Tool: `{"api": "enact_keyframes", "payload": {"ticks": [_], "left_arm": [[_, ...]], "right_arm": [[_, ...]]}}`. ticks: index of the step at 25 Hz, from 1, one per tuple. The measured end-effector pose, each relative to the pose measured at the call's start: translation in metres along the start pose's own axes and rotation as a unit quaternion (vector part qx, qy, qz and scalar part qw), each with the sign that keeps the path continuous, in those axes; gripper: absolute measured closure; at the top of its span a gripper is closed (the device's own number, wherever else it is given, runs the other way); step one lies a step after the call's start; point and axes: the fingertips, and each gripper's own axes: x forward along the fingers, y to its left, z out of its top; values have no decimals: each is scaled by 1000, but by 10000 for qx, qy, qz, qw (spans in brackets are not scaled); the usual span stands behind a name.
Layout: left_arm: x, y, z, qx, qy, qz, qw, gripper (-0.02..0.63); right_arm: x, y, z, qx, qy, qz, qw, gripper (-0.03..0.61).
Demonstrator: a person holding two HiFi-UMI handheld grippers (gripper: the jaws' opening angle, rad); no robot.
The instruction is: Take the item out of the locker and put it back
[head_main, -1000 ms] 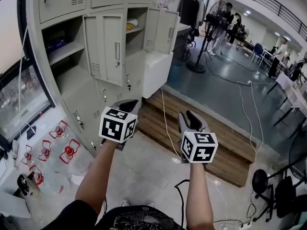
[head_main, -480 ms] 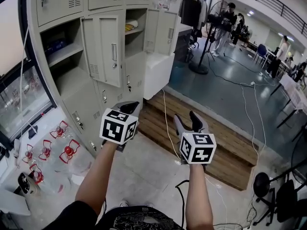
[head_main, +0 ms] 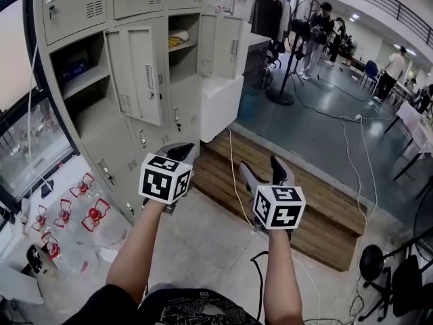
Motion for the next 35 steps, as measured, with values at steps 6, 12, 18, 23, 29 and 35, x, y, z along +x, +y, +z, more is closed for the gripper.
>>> {"api": "enact_keyframes", "payload": {"ticks": [6,12,18,23,29,35], "left_arm": [[13,-1,-1,-38,7,62,10000,613],[33,7,-3,-27,39,169,9998,612],[62,28,-2,-96,15,207,9997,612],[96,53,4,-174,-35,252,9995,612],[143,92,18,-149,-5,374,9992,612],[189,136,37,-124,10,449,9989,612]], "right_arm": [[5,-14,-2,-30,-27,82,10000,183],[24,-23,-3,-28,-6,172,9998,176],[59,-29,-11,-44,111,265,9996,175],[99,-40,-4,-113,138,322,9993,175],[160,-54,10,-111,152,389,9991,176],[225,-66,29,-70,124,445,9989,179]]}}
